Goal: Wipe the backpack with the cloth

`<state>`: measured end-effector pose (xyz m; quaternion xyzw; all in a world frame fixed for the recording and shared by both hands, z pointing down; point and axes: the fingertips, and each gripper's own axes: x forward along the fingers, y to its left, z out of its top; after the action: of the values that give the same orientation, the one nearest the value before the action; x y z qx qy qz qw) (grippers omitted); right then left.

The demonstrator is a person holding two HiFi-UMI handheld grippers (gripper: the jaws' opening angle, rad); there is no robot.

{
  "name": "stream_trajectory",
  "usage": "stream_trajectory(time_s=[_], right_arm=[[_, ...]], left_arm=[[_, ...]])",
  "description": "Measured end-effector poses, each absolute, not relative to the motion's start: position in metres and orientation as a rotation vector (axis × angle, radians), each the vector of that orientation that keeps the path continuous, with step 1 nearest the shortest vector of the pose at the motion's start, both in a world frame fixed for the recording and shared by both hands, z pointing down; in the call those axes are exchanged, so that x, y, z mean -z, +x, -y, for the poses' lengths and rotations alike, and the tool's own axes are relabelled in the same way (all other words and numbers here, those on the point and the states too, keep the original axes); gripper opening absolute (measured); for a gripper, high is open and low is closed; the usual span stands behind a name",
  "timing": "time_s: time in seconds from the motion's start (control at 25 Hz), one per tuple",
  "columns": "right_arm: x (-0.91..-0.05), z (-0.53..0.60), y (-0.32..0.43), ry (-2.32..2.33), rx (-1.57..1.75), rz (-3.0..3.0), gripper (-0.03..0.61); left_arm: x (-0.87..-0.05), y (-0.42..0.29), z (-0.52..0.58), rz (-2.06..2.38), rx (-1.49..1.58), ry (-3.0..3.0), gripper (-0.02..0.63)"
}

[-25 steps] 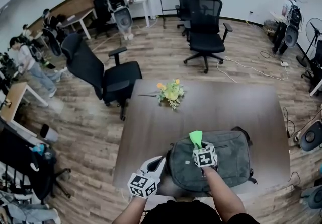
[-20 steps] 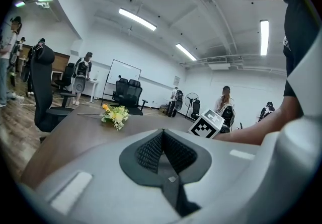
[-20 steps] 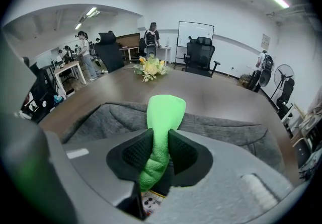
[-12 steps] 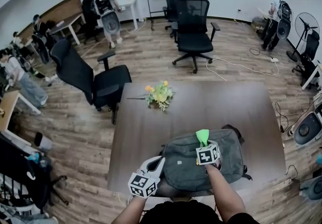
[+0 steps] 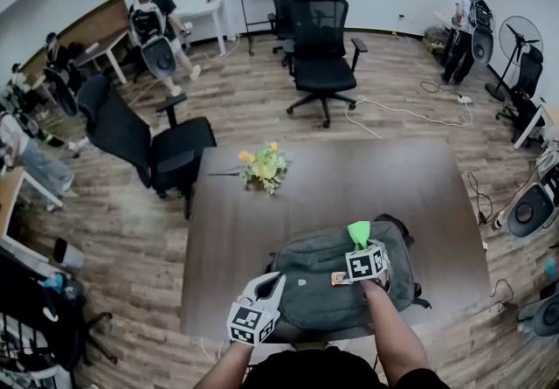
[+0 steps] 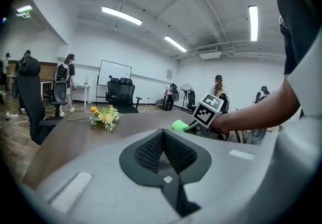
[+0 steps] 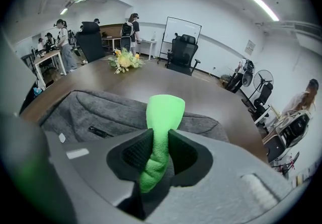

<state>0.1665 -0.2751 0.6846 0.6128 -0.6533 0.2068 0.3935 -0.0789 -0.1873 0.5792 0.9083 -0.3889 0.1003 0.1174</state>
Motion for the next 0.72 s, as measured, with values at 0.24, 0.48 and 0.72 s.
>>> stream_trajectory(time_s=[0.24,0.48,0.72], right_arm=[[-0.68,0.27,0.198,1.604,-0.506,1.58,0.095],[-0.671,0.266,0.227,1.663,-0.499,1.534,0.095],[-0.657,0.266,0.235,1.698,-0.476,1.542,0.095]], left_arm=[[-0.579,-0.071,0.188,1.123,-0.297,2.672,0.018],[-0.582,-0.065,0.188,1.12,-0.301,2.674,0.018],[-0.586,-0.066,0.188,1.125,-0.31,2.669,0.018]])
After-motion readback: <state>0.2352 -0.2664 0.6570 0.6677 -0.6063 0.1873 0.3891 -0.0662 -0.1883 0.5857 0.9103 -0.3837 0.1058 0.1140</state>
